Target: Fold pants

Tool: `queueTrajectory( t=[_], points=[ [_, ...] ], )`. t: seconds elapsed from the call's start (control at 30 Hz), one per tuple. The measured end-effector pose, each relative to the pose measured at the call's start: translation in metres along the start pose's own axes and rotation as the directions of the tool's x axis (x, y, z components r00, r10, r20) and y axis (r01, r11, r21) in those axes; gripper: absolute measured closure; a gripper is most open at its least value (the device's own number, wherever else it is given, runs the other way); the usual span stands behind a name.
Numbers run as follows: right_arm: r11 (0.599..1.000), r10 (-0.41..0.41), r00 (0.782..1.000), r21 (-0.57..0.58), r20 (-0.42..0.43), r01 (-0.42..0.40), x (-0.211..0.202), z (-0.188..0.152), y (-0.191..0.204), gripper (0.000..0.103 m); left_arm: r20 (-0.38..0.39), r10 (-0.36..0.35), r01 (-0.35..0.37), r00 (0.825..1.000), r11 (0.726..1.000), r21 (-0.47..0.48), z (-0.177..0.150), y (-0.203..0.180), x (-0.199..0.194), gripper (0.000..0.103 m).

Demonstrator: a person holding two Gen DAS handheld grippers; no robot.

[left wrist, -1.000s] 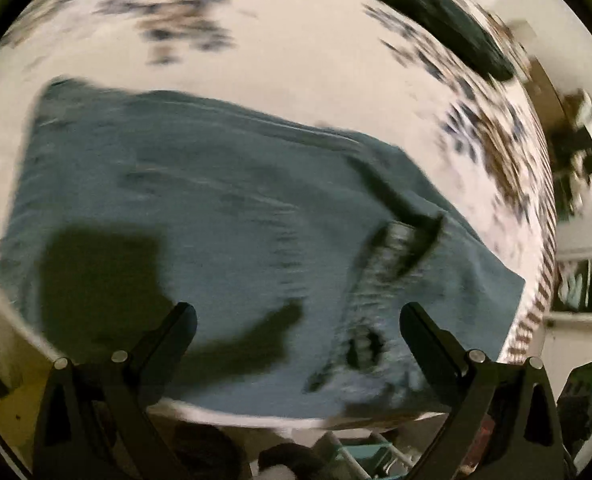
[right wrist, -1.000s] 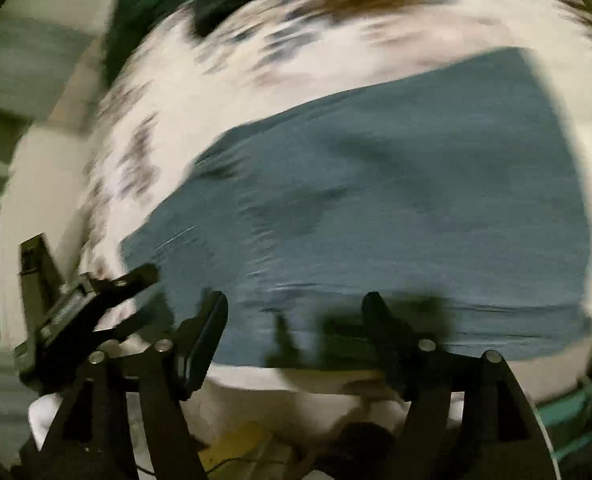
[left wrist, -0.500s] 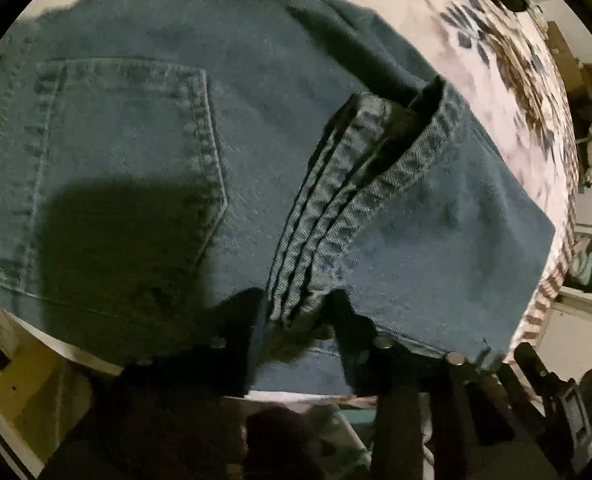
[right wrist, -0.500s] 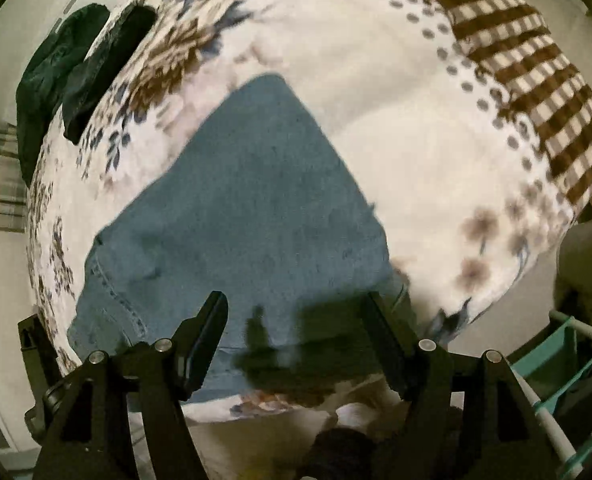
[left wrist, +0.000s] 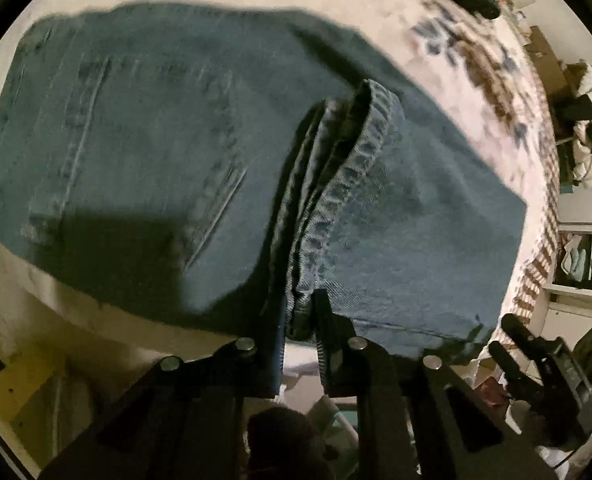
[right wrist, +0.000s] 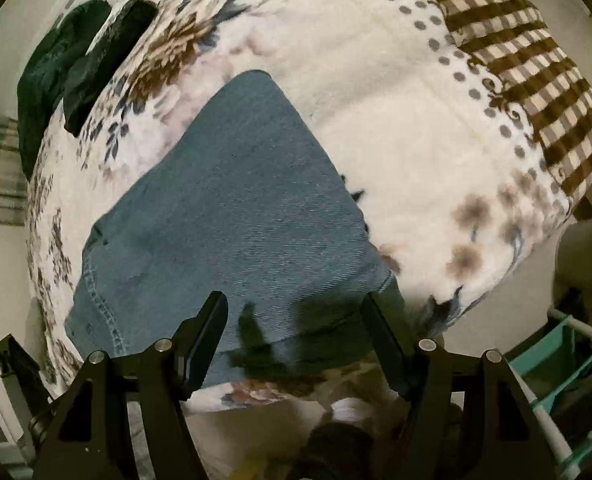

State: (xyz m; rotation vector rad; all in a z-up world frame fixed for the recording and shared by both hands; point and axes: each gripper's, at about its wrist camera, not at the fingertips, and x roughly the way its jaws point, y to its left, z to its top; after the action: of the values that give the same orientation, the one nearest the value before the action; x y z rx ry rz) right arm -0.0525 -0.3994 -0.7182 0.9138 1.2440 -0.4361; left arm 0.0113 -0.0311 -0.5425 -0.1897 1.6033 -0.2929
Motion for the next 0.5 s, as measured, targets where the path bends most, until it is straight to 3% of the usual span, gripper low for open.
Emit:
queueTrajectory(
  t=[0.2,0.37,0.4,0.47,0.5],
  points=[
    [0.999,-0.034,0.999,-0.019,-0.017,0.034,0.002,0.000,0.003,0.031,0.011,0.010,-0.010,1.000,1.000,0.018,-0.001,-0.010,0.002,0.088],
    [0.996,-0.037,0.999,-0.076,-0.014,0.036,-0.001,-0.001,0.019,0.031,0.032,-0.074,0.075,0.997,0.997,-0.019,0.003,-0.012,-0.022,0.086],
    [0.996,-0.035,0.999,-0.086,-0.016,0.034,-0.001,-0.001,0.022,0.031,0.046,-0.085,0.086,0.995,0.996,-0.028,0.002,-0.010,-0.026,0.081],
    [0.995,-0.031,0.999,-0.094,-0.023,0.029,0.000,-0.001,0.026,0.031,0.079,-0.090,0.094,0.993,0.994,-0.047,0.001,0.002,-0.033,0.060],
    [0.996,-0.025,0.999,-0.091,-0.028,0.022,0.000,-0.002,0.028,0.031,0.096,-0.099,0.105,0.990,0.992,-0.062,0.001,0.010,-0.037,0.043]
  ],
)
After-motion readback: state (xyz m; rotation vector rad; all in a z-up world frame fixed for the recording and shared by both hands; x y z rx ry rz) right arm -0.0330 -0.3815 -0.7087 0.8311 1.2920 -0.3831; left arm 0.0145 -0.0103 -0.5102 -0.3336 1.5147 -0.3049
